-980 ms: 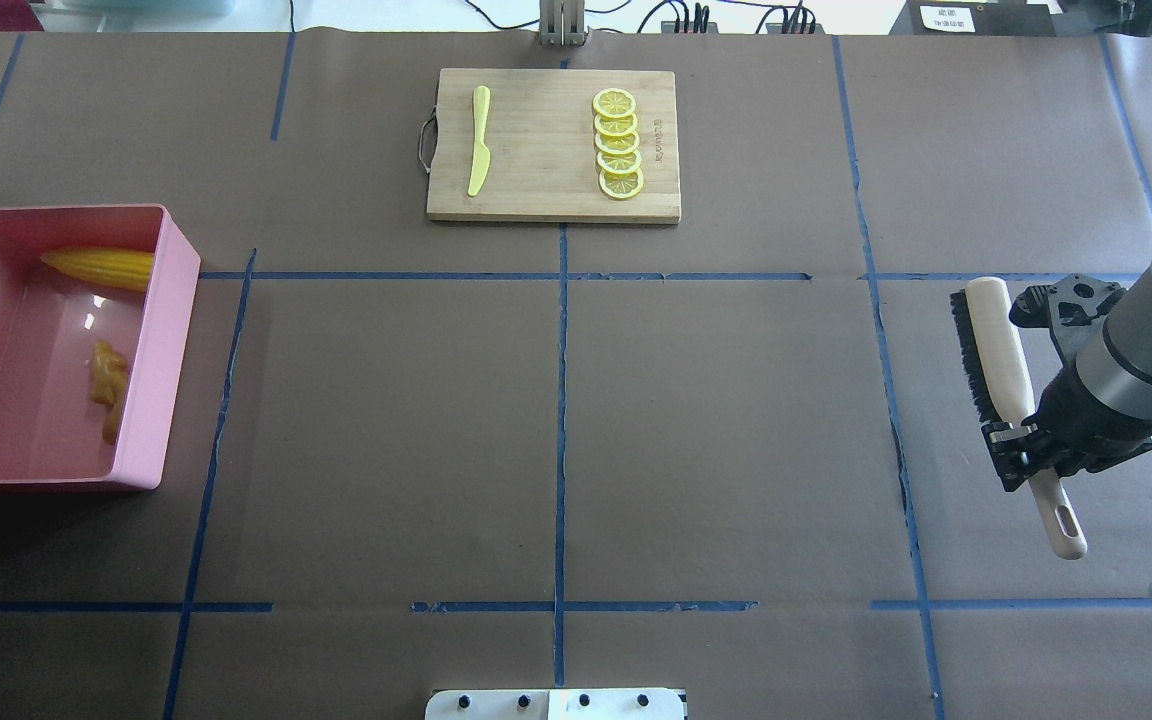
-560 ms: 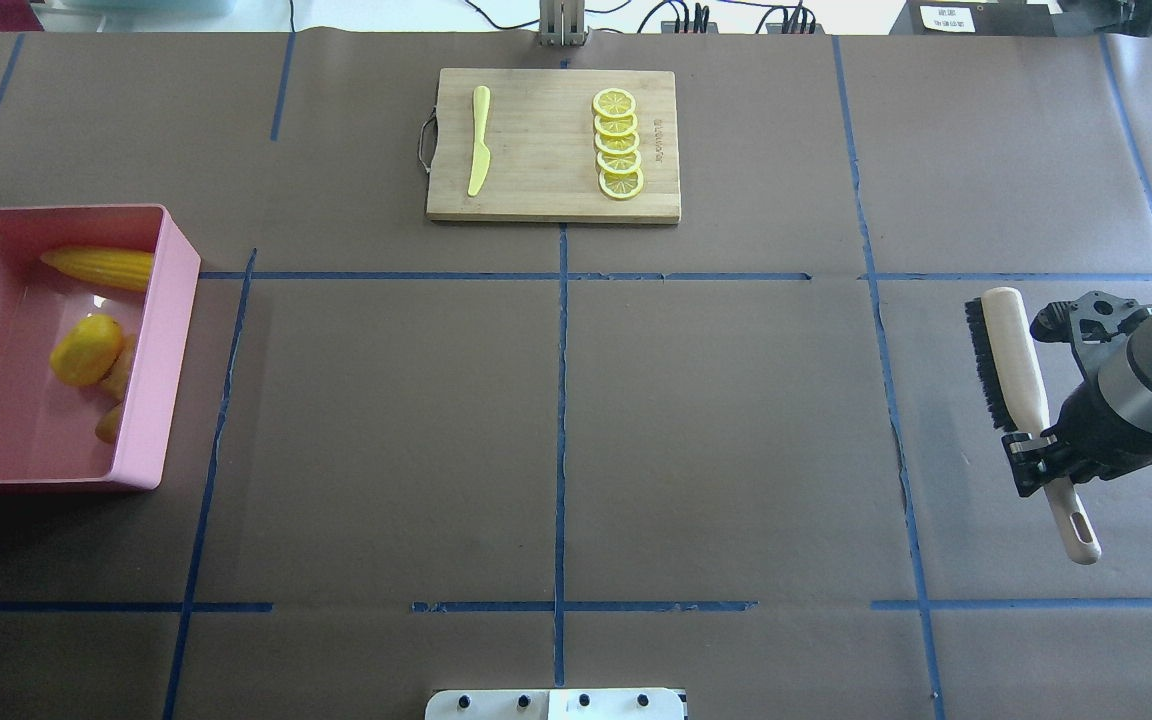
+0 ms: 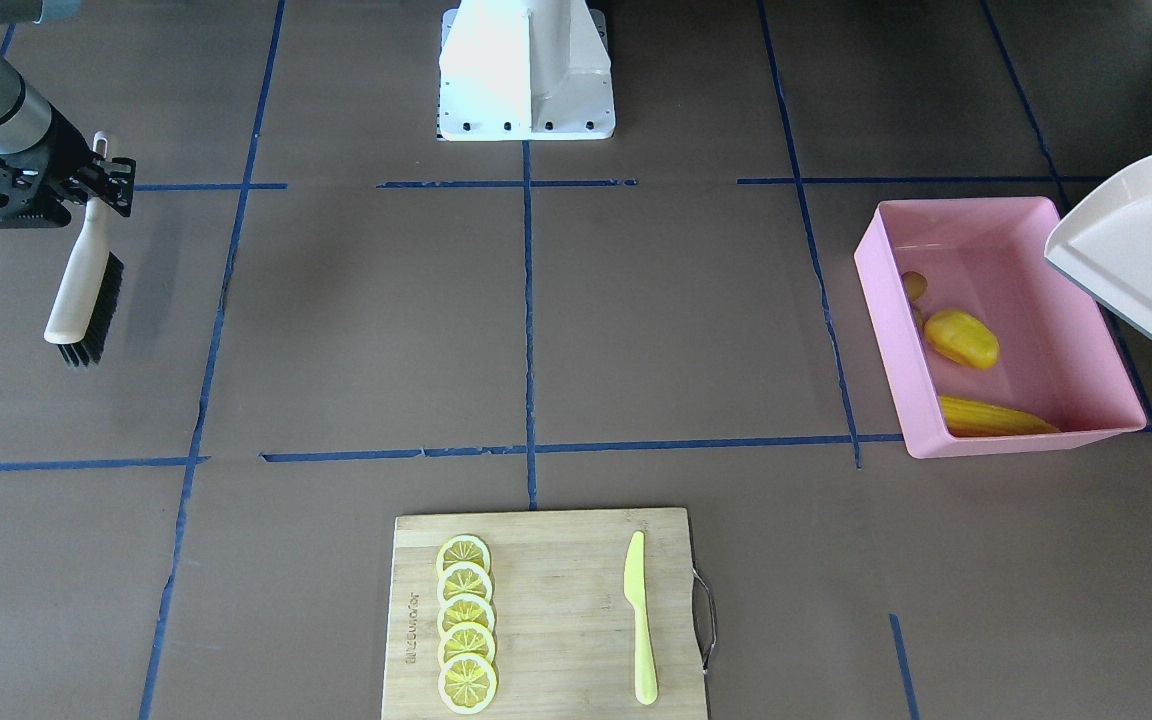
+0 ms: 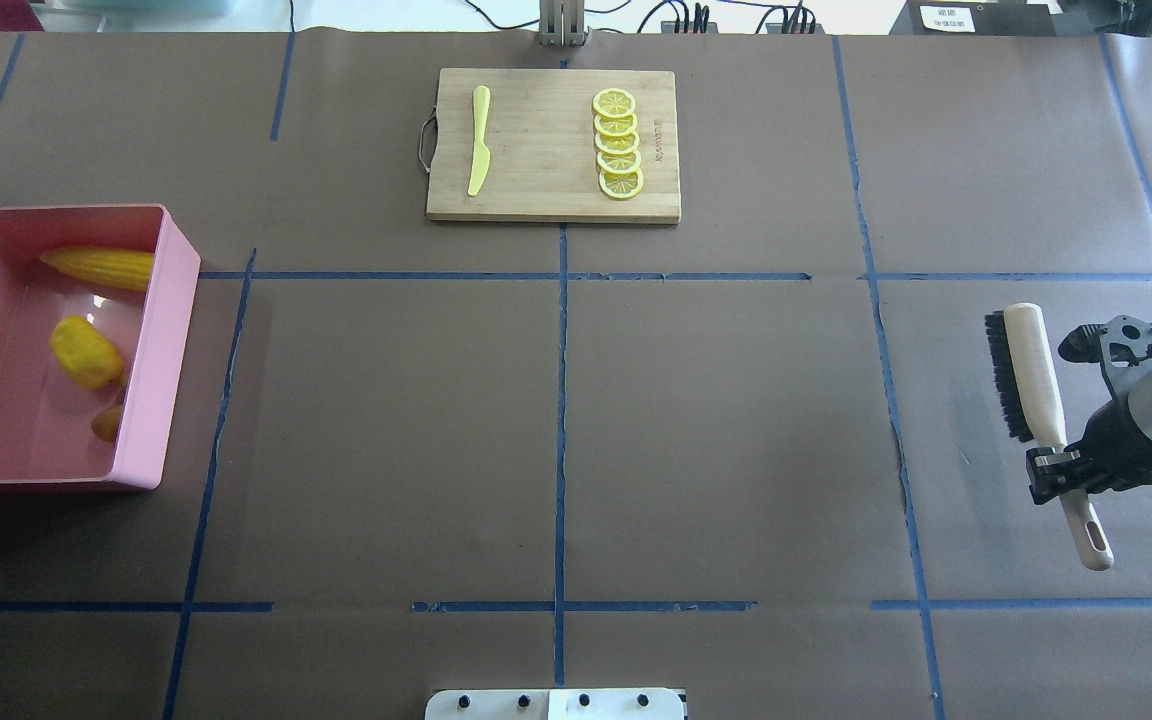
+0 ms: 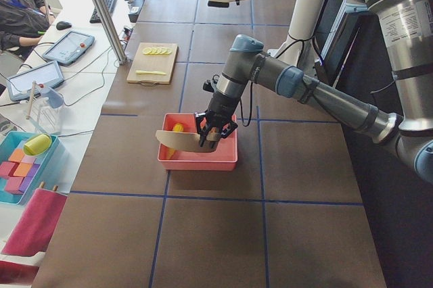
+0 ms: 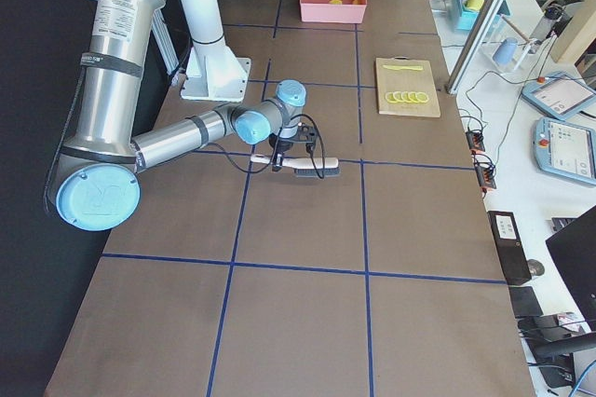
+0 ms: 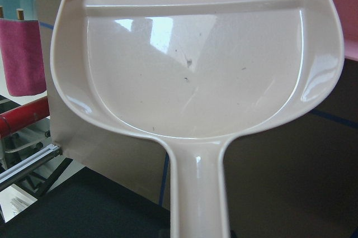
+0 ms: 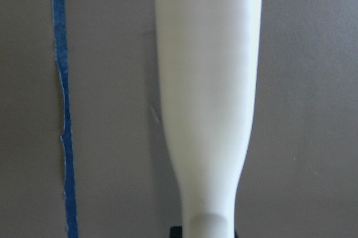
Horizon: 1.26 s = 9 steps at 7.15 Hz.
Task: Sweep and dump trash into bin
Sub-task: 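Lower the brush with the right gripper while the left gripper shakes the dustpan, then tip the dustpan steeply over the pink bin with the left gripper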
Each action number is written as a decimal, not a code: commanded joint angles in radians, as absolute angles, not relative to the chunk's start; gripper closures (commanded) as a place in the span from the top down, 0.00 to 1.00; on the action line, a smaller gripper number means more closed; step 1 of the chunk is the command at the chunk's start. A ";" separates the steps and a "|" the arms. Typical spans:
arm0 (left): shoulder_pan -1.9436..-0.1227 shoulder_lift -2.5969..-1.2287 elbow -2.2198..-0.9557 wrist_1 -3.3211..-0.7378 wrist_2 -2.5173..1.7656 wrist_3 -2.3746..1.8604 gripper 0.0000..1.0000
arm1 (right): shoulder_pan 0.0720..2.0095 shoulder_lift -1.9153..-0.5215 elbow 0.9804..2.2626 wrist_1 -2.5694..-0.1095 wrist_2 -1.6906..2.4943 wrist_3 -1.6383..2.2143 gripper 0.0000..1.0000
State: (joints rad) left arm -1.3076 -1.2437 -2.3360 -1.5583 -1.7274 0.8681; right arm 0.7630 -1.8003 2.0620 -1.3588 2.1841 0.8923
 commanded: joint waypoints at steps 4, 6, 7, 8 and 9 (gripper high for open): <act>-1.308 -1.328 -2.347 -1.523 -1.989 0.829 0.00 | 0.831 -1.812 1.976 -1.310 2.232 0.885 0.01; -1.307 -1.394 -2.344 -1.522 -2.143 0.694 0.00 | 0.844 -1.812 1.956 -1.310 2.241 0.877 0.00; -1.301 -1.435 -2.336 -1.519 -2.148 0.642 0.00 | 0.844 -1.810 1.927 -1.310 2.243 0.865 0.01; -1.254 -1.475 -2.335 -1.519 -2.149 0.567 0.00 | 0.845 -1.810 1.904 -1.310 2.273 0.841 0.01; -1.212 -1.489 -2.333 -1.519 -2.146 0.536 0.00 | 0.854 -1.810 1.895 -1.310 2.302 0.838 0.01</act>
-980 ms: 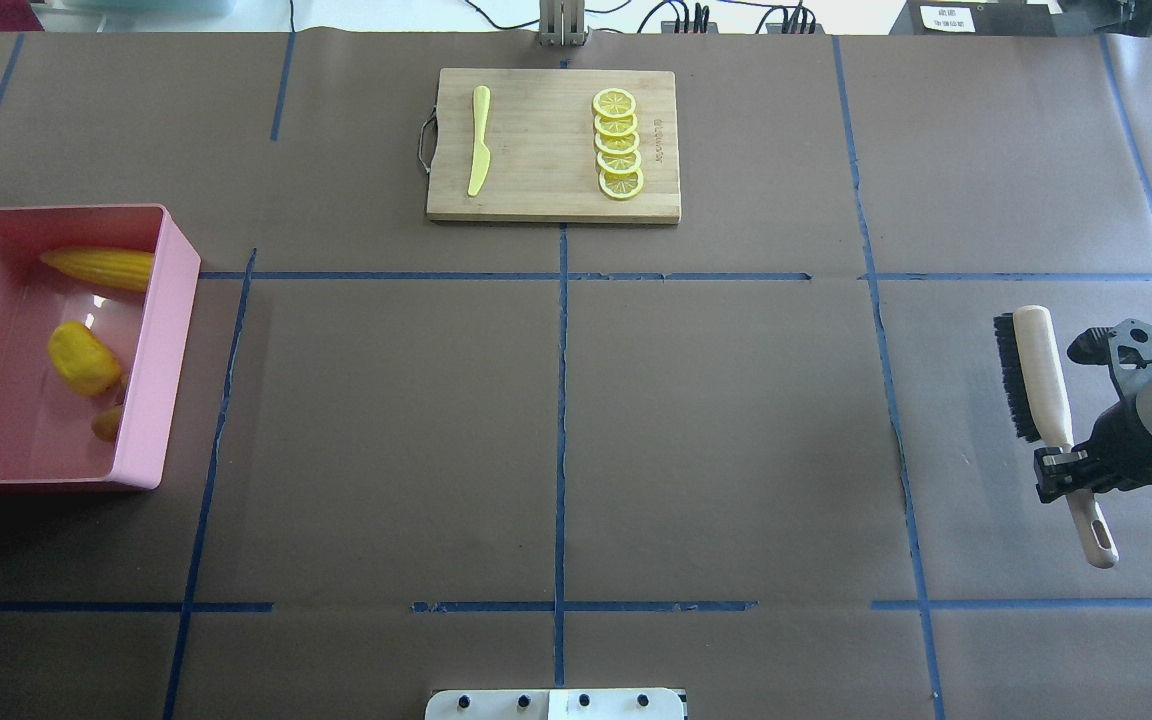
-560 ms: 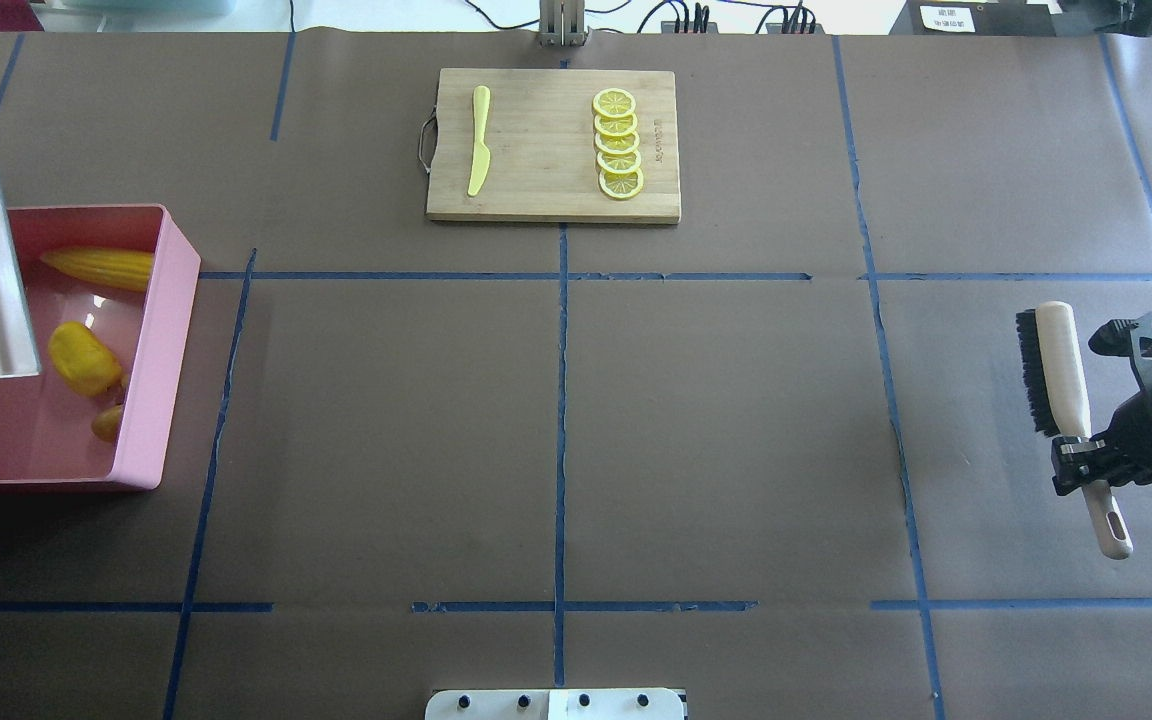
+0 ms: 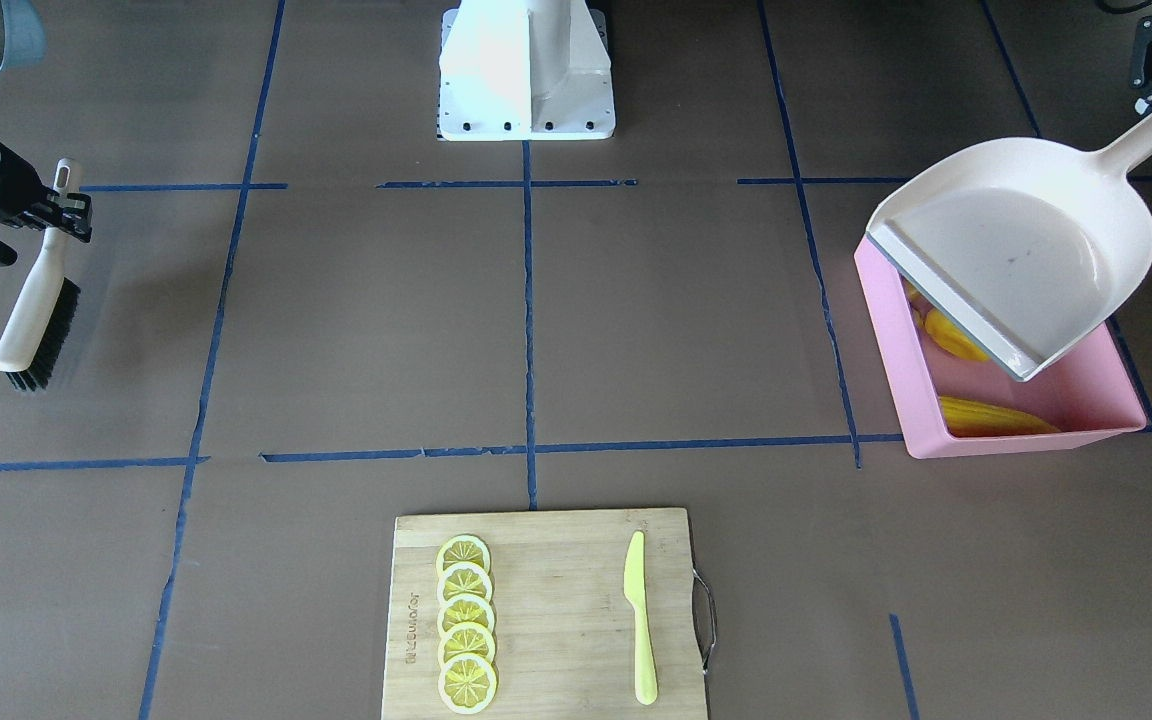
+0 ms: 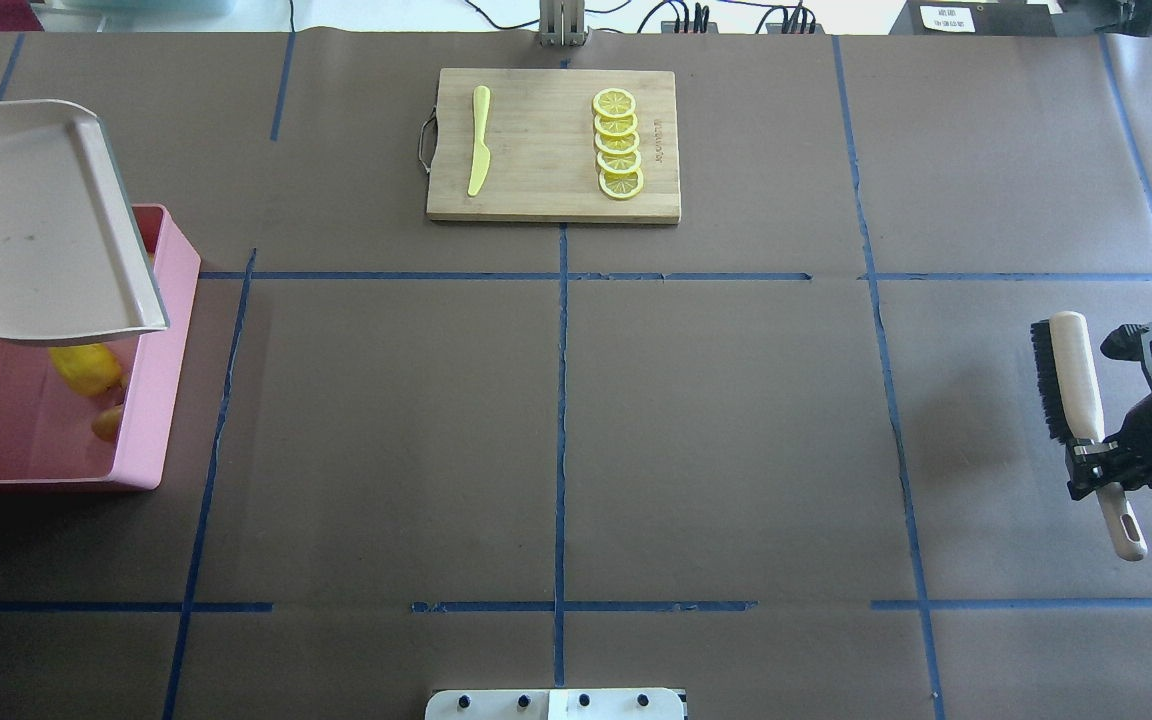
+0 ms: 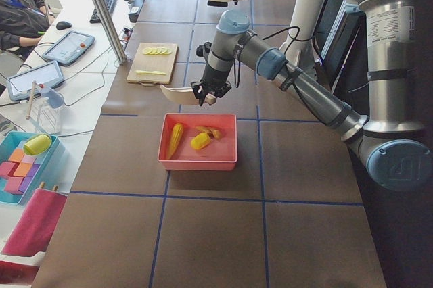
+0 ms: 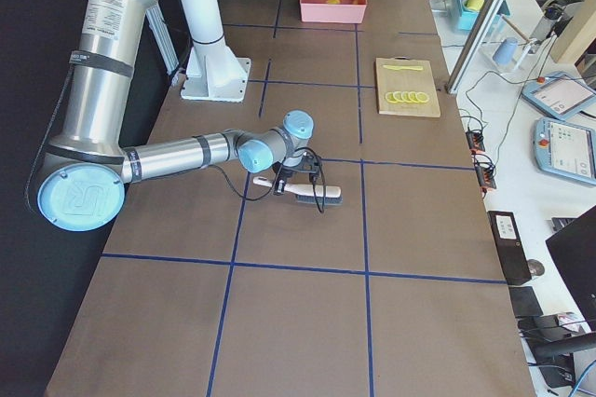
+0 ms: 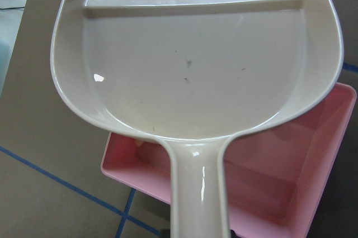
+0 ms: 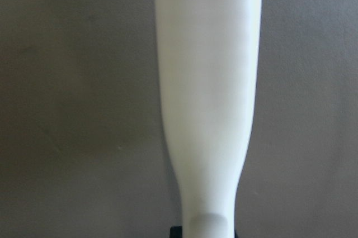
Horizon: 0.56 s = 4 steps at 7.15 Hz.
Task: Sweep and dump trash into bin
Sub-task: 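Tip the dustpan steeply over the pink bin with the left gripper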
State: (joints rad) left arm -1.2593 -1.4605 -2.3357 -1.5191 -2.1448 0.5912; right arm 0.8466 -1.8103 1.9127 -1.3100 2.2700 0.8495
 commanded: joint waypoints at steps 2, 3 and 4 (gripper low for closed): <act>-1.152 -1.534 -2.333 -1.517 -2.143 0.465 0.00 | 0.856 -1.806 1.873 -1.310 2.309 0.833 0.01; -1.135 -1.537 -2.330 -1.517 -2.141 0.462 0.00 | 0.867 -1.805 1.875 -1.310 2.330 0.824 0.04; -1.129 -1.539 -2.329 -1.517 -2.140 0.460 0.00 | 0.870 -1.804 1.870 -1.310 2.336 0.824 0.15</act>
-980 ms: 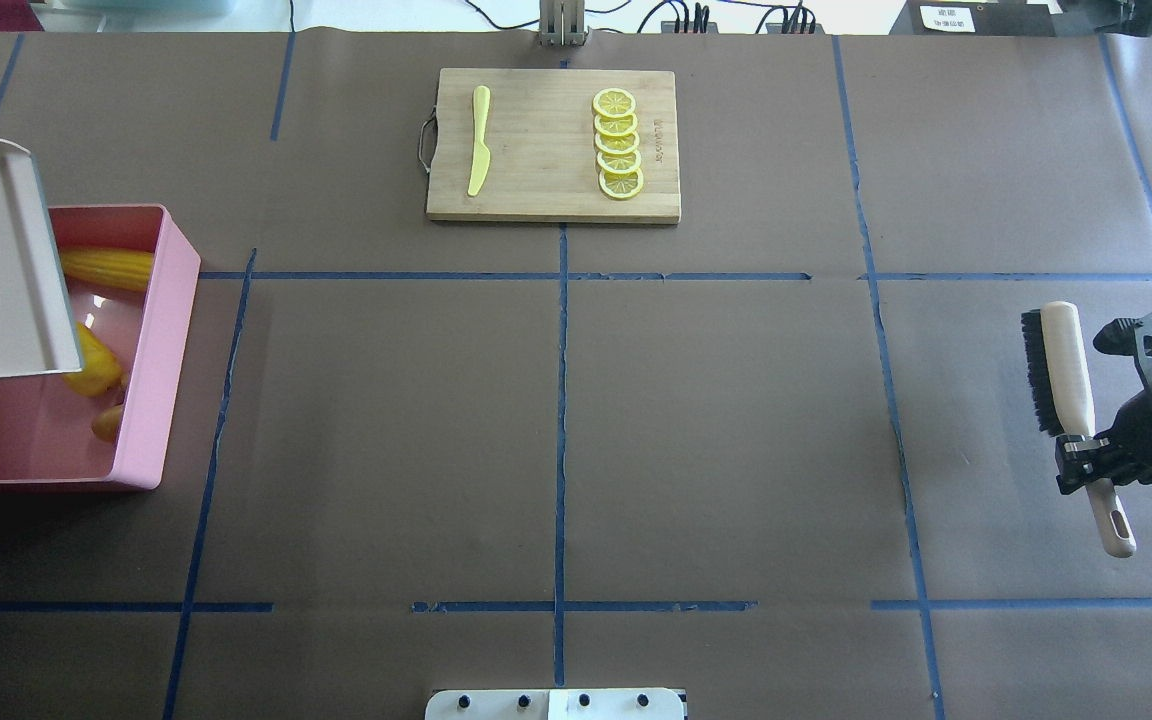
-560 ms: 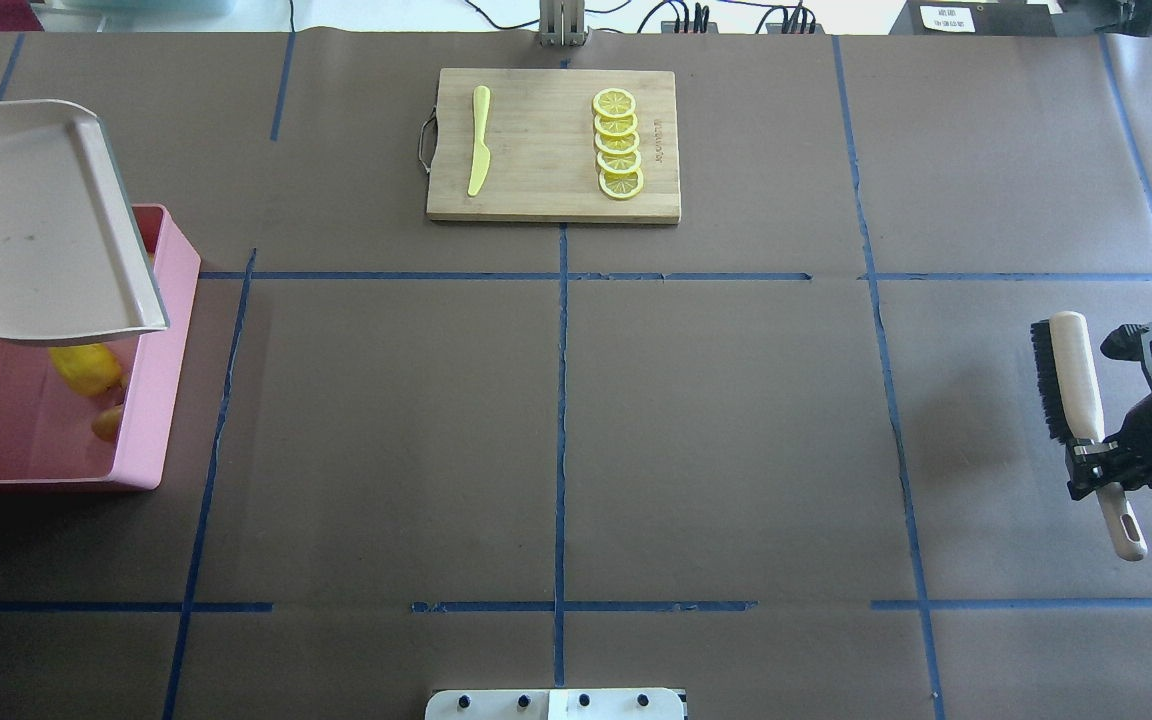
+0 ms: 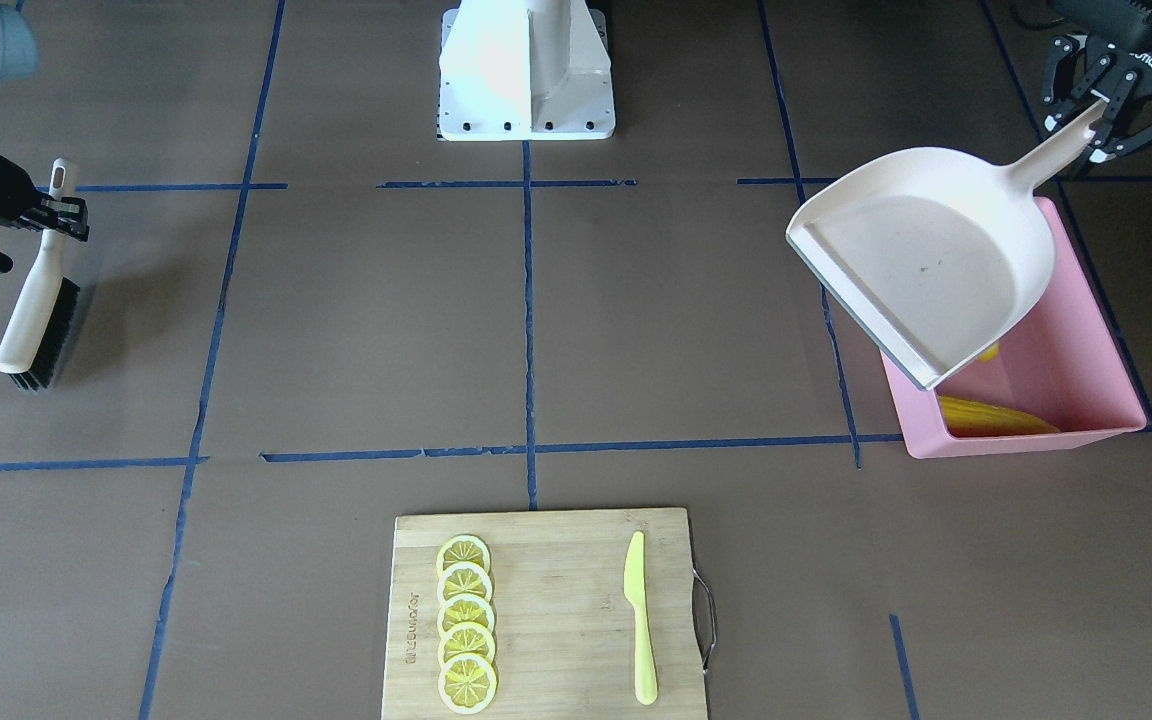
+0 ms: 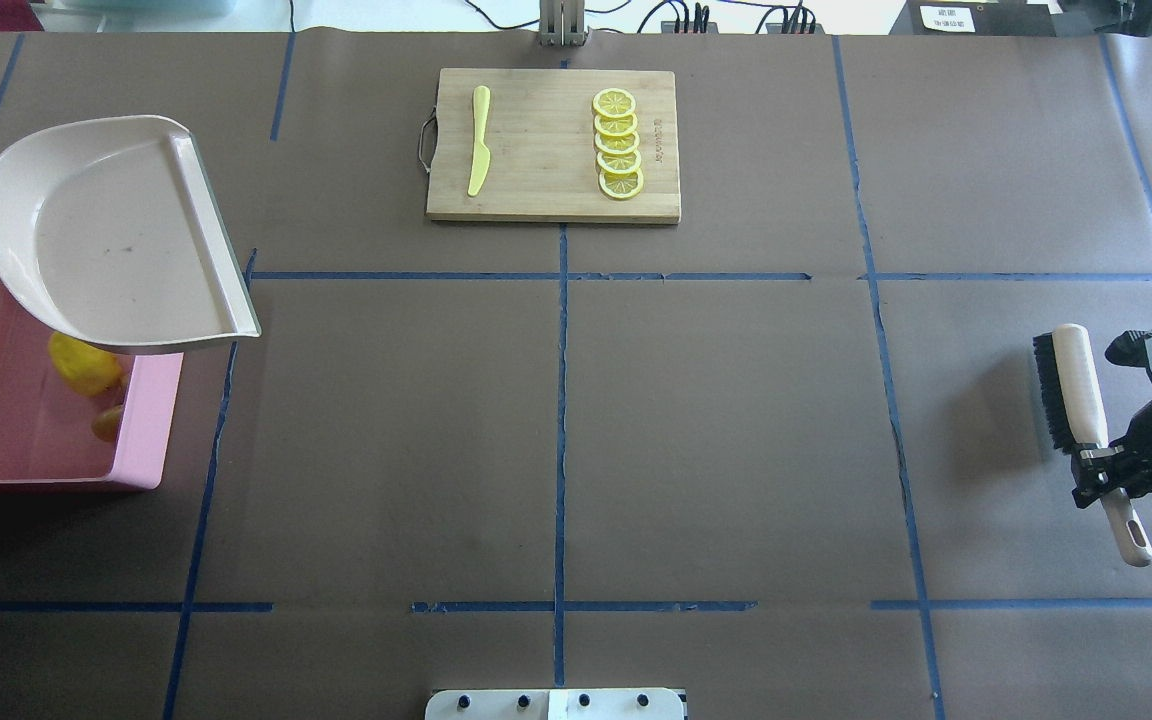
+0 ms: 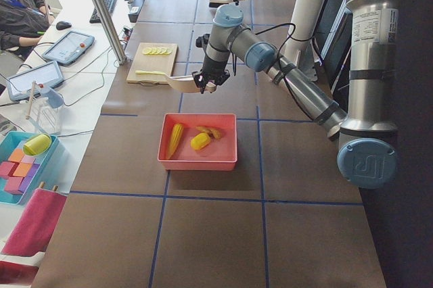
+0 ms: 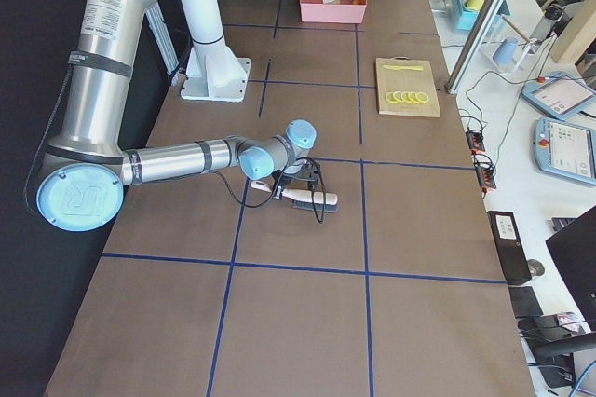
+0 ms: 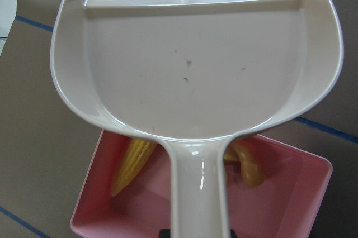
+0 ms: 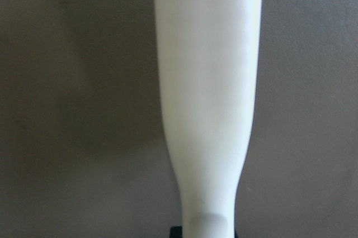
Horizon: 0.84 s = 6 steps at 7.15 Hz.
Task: Sweep and dump trash into bin
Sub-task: 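Tip the dustpan steeply over the pink bin with the left gripper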
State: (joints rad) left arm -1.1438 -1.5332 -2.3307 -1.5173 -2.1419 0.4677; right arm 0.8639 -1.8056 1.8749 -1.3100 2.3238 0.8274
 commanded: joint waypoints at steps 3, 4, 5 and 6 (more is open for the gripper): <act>-1.120 -1.565 -2.313 -1.514 -2.140 0.451 0.00 | 0.871 -1.799 1.859 -1.310 2.335 0.796 0.84; -1.118 -1.575 -2.304 -1.514 -2.140 0.451 0.00 | 0.873 -1.799 1.861 -1.309 2.332 0.802 1.00; -1.091 -1.578 -2.290 -1.516 -2.140 0.445 0.00 | 0.897 -1.799 1.865 -1.308 2.330 0.802 1.00; -1.050 -1.601 -2.275 -1.514 -2.140 0.443 0.00 | 0.960 -1.796 1.877 -1.307 2.336 0.796 1.00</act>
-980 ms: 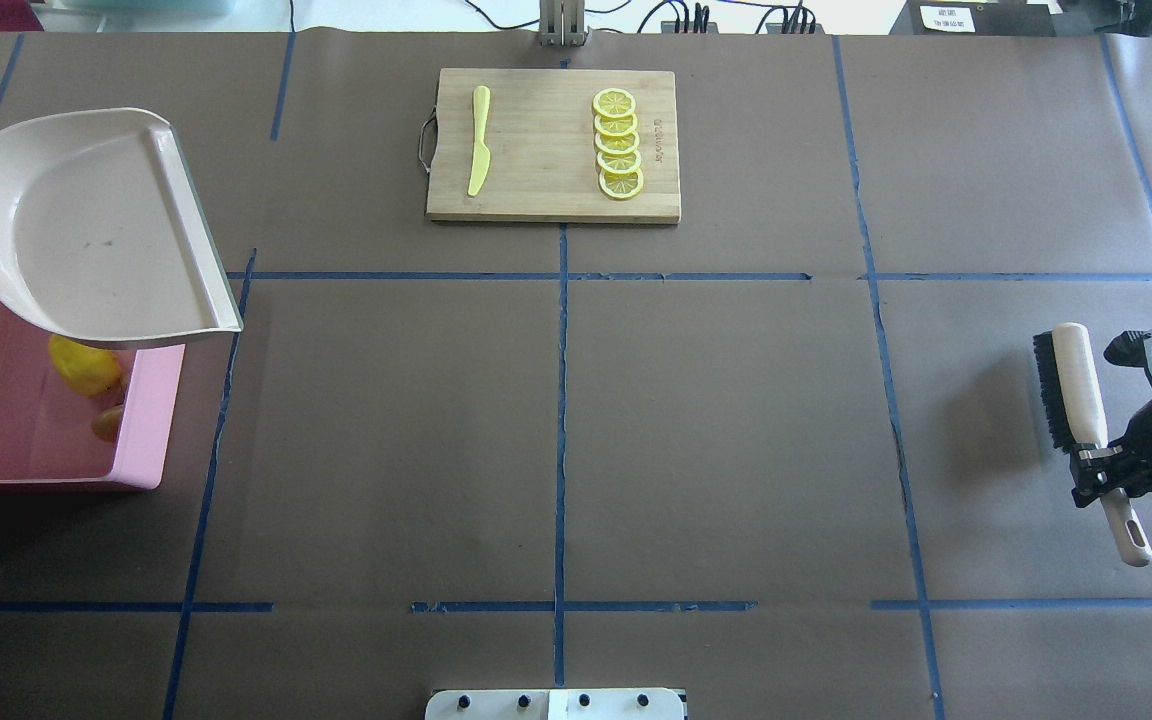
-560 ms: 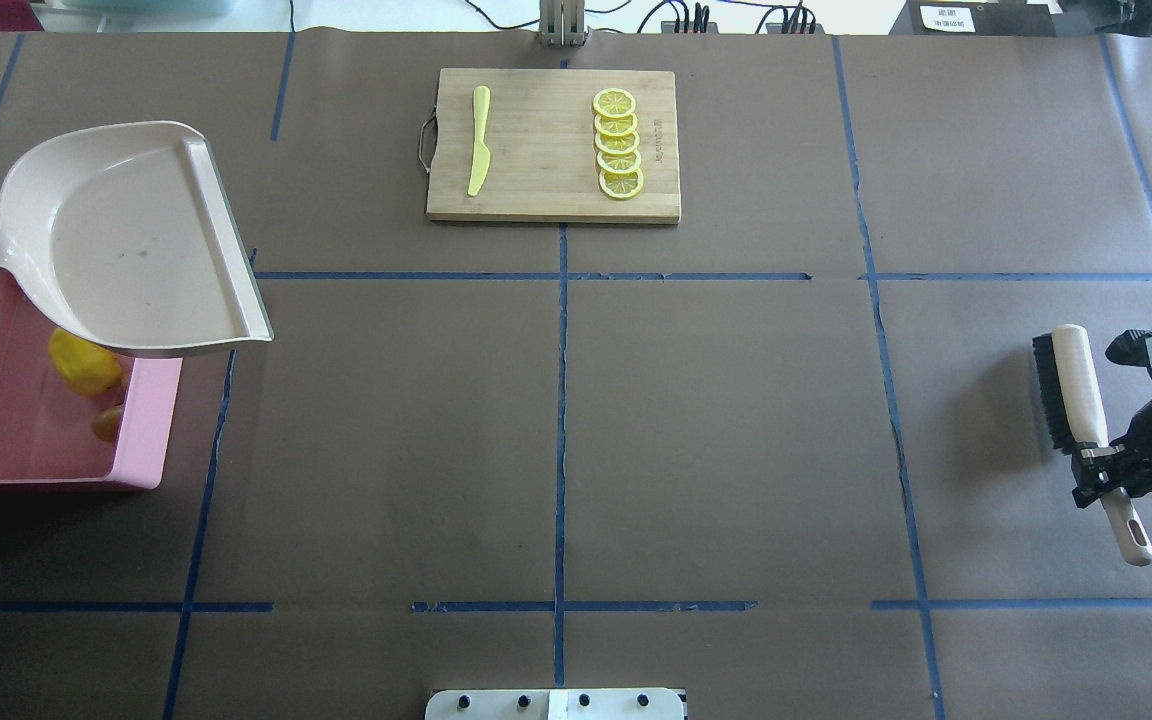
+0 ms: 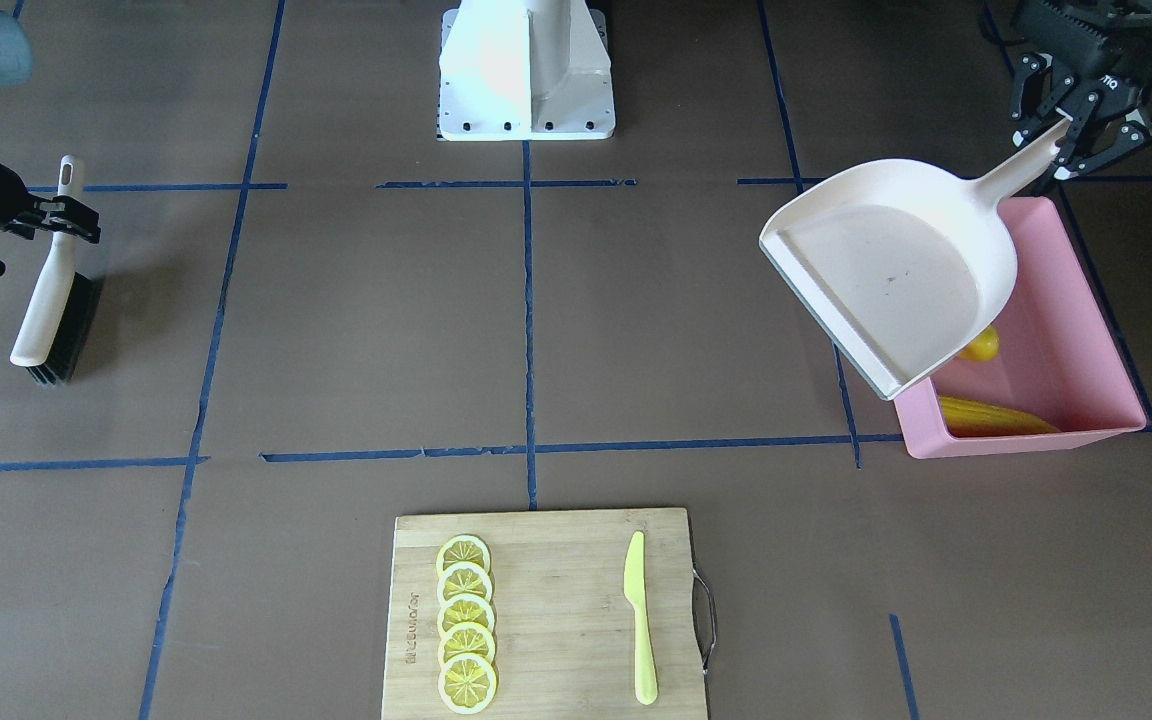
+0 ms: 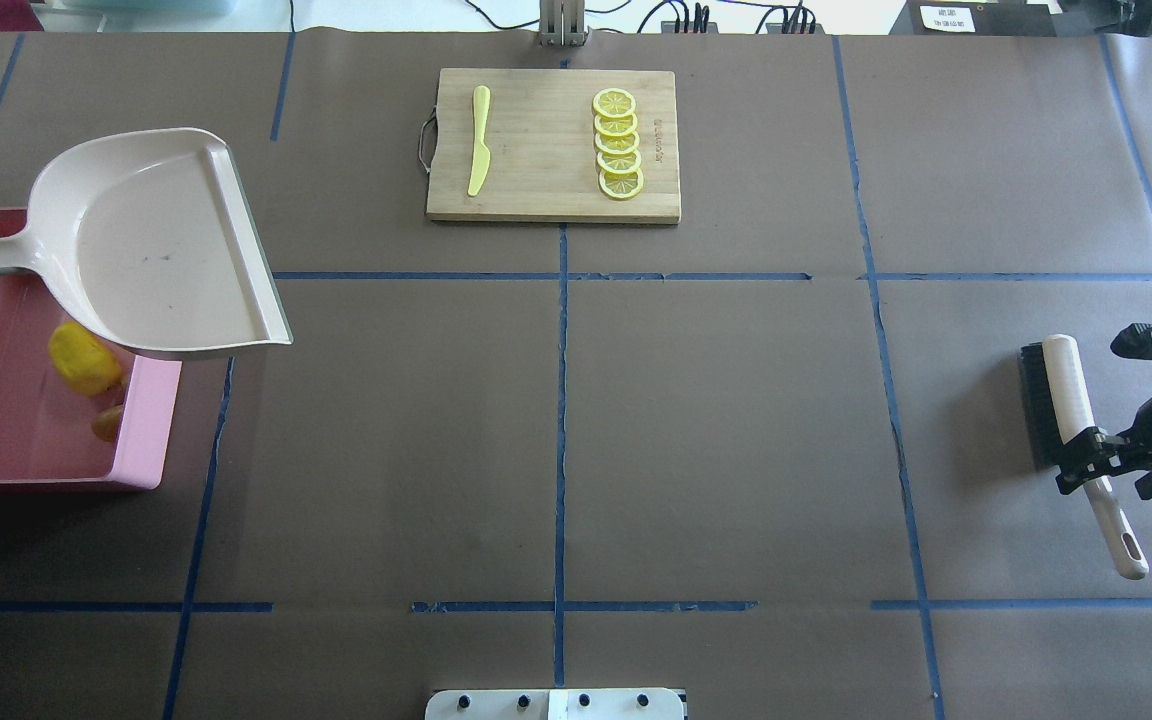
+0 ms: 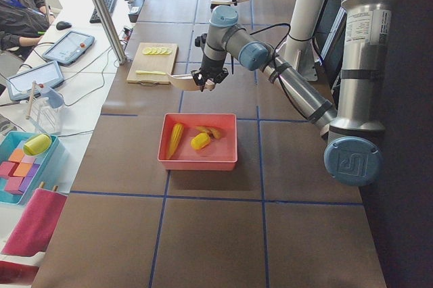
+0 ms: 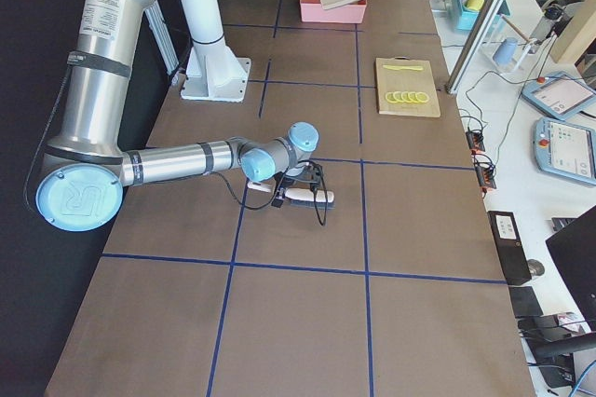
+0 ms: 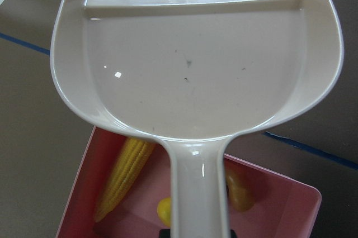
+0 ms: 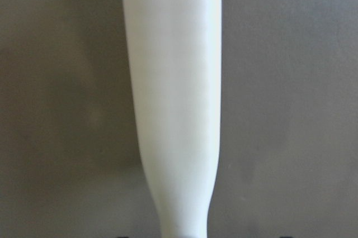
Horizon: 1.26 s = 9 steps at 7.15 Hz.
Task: Sweep and dump trash into bin
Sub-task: 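Tip the dustpan steeply over the pink bin with the left gripper, then set the brush down with the right gripper while the left lowers the dustpan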
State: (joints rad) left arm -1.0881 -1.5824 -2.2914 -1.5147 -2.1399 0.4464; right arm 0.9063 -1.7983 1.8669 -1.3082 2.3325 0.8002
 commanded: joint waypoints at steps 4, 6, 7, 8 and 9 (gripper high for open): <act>-0.933 -1.620 -2.217 -1.531 -2.138 0.456 0.02 | 1.135 -1.781 1.913 -1.321 2.261 0.737 1.00; -0.850 -1.666 -2.215 -1.532 -2.138 0.454 0.00 | 1.219 -1.772 1.913 -1.409 2.263 0.512 1.00; -0.809 -1.698 -2.191 -1.551 -2.141 0.451 0.00 | 1.262 -1.716 1.908 -1.521 2.261 0.400 1.00; -0.786 -1.738 -2.124 -1.630 -2.146 0.445 0.00 | 1.308 -1.654 1.908 -1.640 2.261 0.277 1.00; -0.764 -1.752 -2.058 -1.729 -2.146 0.428 0.00 | 1.348 -1.634 1.899 -1.705 2.261 0.152 1.00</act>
State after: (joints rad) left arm -0.7934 -1.7247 -2.1294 -1.6303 -2.1443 0.4426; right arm 1.2975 -1.6745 1.9063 -1.6049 2.2613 0.3004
